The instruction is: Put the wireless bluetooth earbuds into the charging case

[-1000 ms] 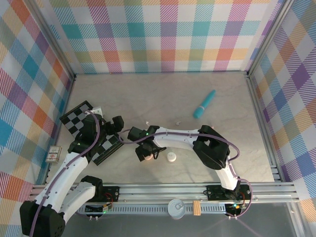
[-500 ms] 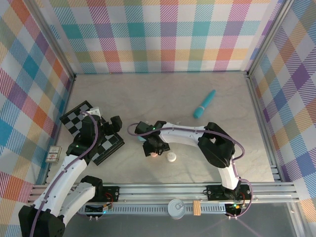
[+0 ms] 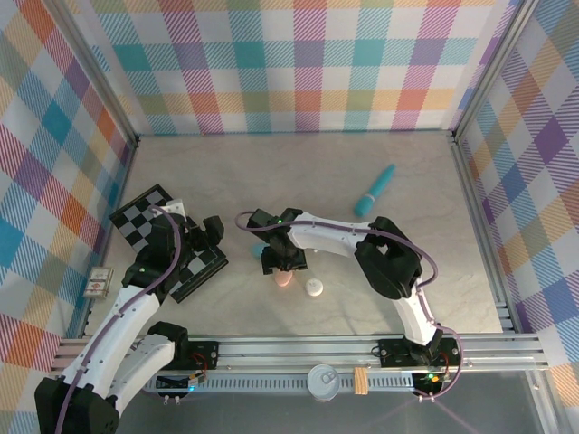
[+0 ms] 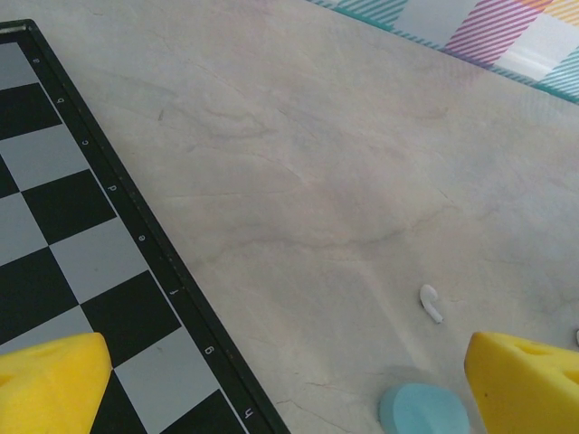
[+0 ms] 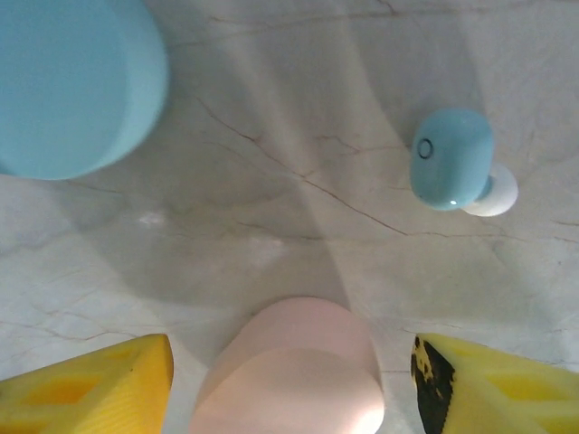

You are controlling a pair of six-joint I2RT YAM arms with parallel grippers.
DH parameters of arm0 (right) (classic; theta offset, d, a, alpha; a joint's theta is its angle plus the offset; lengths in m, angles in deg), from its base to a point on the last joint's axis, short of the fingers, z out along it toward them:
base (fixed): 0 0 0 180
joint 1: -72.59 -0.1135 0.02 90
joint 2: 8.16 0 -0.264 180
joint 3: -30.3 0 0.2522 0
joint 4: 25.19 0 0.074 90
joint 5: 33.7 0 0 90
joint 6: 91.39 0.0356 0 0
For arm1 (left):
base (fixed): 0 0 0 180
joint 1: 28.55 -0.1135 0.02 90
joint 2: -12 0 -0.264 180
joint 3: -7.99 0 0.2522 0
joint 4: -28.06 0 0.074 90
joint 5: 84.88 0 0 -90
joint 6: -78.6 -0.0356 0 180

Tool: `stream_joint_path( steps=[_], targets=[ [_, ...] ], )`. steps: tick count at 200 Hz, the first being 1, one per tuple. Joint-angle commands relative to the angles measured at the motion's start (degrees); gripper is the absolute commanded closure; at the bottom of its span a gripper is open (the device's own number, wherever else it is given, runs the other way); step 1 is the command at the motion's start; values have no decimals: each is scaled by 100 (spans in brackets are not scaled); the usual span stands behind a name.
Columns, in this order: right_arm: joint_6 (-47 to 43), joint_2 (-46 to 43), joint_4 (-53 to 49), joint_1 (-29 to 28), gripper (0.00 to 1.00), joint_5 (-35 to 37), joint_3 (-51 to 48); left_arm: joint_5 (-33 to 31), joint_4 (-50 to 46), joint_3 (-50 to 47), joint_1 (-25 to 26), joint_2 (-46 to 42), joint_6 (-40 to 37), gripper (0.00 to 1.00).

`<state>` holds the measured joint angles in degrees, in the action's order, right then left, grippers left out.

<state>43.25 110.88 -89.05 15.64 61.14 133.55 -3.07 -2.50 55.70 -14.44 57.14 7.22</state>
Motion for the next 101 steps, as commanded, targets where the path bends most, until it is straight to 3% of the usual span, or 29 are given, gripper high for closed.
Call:
stream_joint_path(
  steps=[1, 27, 80, 101],
  targets=[
    [200, 90, -412, 35, 31, 9, 157, 22, 37, -95, -42, -85, -77, 0],
    [229, 110, -495, 40, 33, 68, 126, 58, 37, -139, -48, -88, -81, 0],
    [181, 176, -508, 59, 49, 114, 173, 89, 291, -205, -47, -103, -90, 0],
    [143, 227, -456, 87, 47, 62, 212, 95, 278, -203, -45, -136, -101, 0]
  ],
)
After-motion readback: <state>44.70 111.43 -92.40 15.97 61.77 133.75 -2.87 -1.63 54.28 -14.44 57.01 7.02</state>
